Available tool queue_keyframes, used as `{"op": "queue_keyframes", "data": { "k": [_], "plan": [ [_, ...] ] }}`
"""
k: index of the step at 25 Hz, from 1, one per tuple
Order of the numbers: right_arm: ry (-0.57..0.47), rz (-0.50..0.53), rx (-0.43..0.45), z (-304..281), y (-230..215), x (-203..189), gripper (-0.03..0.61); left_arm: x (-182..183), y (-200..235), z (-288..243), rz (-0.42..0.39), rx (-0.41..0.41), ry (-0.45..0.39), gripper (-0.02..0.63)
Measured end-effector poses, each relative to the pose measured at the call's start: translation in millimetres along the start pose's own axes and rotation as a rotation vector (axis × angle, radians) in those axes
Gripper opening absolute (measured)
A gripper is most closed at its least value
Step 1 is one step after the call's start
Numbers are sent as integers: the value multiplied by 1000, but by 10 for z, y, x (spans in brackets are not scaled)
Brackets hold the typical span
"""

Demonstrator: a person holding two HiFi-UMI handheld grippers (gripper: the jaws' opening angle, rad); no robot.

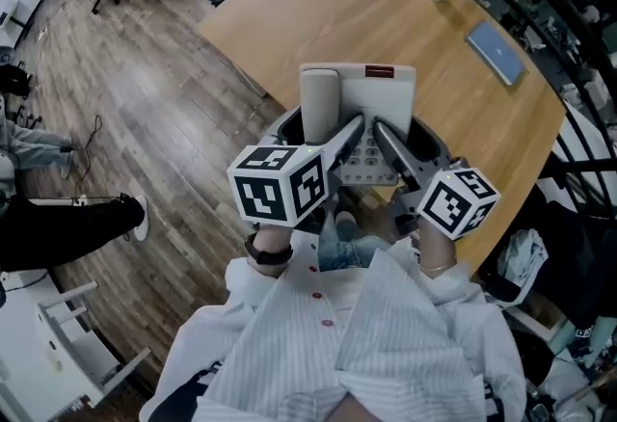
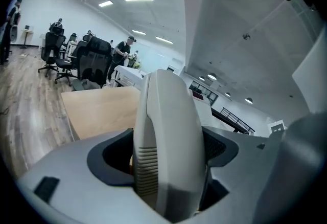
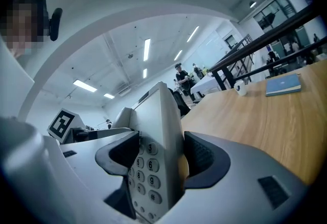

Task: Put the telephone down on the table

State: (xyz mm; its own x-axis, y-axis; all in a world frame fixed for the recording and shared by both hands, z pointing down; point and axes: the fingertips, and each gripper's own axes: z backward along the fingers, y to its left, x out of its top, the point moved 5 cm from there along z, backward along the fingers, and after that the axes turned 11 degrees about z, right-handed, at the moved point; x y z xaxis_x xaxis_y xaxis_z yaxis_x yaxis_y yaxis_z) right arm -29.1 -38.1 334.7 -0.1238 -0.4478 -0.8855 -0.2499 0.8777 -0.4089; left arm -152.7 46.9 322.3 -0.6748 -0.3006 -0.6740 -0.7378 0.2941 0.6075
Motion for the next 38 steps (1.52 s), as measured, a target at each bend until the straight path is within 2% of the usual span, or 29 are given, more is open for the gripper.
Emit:
{"op": "queue_keyframes", "data": {
  "k": [10,21,28,38],
  "plan": [
    [-138,-60,-255,-224,-560,356,276,570,-116,-956,-136,-198,164,393],
    [-235,-118,-501,-43,-908,383,276,584,-394,-1614,-244,-382,334,393],
    [-270,-169,-590,138,-1007,241,276,405,-527,-1794,-287,-434,415,393],
    [-276,-216,-631,369,-1260,170,276,197,-748,-2043,-301,-444,470,393]
  ]
}}
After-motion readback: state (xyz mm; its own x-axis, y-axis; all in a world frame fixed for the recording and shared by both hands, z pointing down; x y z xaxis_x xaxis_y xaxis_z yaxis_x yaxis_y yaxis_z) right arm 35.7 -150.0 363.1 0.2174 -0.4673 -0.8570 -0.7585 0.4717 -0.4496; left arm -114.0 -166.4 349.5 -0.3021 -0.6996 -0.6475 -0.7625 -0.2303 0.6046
